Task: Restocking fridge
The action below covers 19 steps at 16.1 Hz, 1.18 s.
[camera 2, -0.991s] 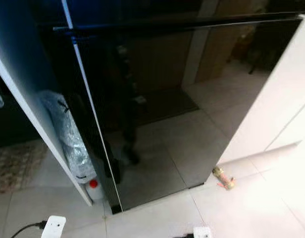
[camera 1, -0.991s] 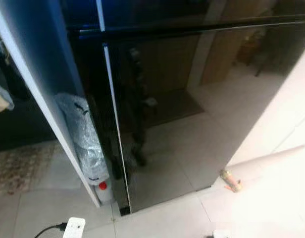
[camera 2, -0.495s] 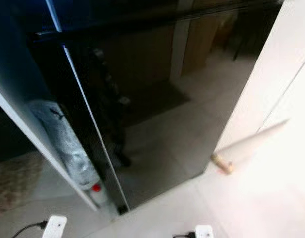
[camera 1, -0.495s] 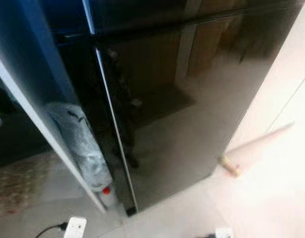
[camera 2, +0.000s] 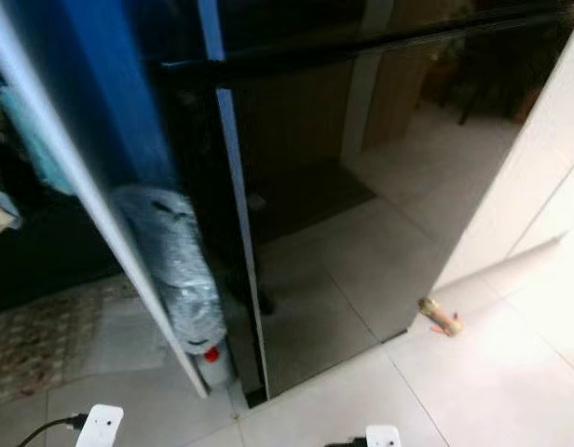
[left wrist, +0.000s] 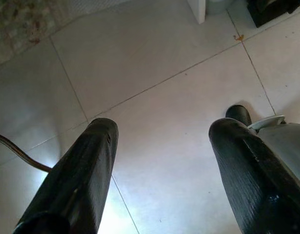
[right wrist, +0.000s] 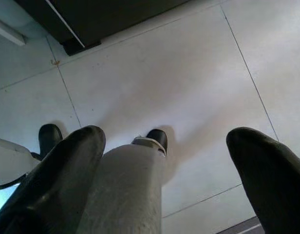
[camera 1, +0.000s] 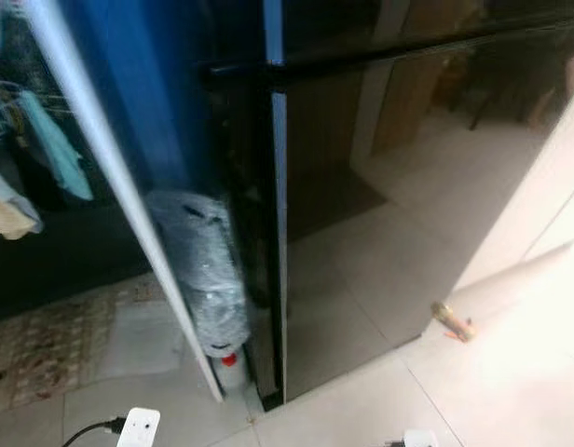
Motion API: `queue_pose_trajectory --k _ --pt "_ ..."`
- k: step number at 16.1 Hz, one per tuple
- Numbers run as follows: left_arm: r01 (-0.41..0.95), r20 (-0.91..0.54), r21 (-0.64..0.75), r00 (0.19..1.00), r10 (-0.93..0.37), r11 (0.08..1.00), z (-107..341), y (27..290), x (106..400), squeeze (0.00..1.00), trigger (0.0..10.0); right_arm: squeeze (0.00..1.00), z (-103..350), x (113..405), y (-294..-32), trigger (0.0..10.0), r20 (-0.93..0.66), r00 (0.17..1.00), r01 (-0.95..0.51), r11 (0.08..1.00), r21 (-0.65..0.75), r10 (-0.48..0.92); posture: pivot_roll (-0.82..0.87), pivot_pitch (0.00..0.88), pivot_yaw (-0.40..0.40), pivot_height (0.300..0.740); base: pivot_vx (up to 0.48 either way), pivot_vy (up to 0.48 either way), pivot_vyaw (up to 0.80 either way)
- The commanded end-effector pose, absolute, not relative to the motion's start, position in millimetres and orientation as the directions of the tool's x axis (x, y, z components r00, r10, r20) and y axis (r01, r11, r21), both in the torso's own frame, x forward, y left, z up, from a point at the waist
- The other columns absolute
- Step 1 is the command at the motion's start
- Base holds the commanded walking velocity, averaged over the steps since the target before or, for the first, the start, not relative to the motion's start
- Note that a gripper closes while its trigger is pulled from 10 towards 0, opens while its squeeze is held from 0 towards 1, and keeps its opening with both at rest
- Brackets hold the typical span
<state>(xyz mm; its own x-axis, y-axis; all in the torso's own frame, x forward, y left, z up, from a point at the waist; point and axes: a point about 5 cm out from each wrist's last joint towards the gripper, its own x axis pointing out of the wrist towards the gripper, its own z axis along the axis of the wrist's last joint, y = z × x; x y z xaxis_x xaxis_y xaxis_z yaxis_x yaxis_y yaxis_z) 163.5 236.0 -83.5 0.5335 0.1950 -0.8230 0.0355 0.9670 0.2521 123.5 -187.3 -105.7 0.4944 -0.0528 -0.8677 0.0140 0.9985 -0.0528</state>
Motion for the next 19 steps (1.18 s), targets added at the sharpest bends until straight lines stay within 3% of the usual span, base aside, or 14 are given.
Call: queue_pose_trajectory --k 1,19 --pt "0.048 -0.829 0.251 0.526 0.189 0.967 -84.5 236.2 161.5 0.0 10.0 0.0 -108.9 115.9 -183.4 10.0 -0.885 0.464 0.018 0.999 -0.04 -0.044 -0.11 0.0 0.045 0.74 0.0 0.259 0.0" --pt "0.035 -0.828 0.249 0.526 0.194 0.968 -84.0 236.4 162.8 0.0 10.0 0.0 -108.6 117.2 -183.7 10.0 -0.885 0.463 0.019 0.999 -0.039 -0.044 -0.1 0.0 0.038 0.74 0.0 0.271 0.0"
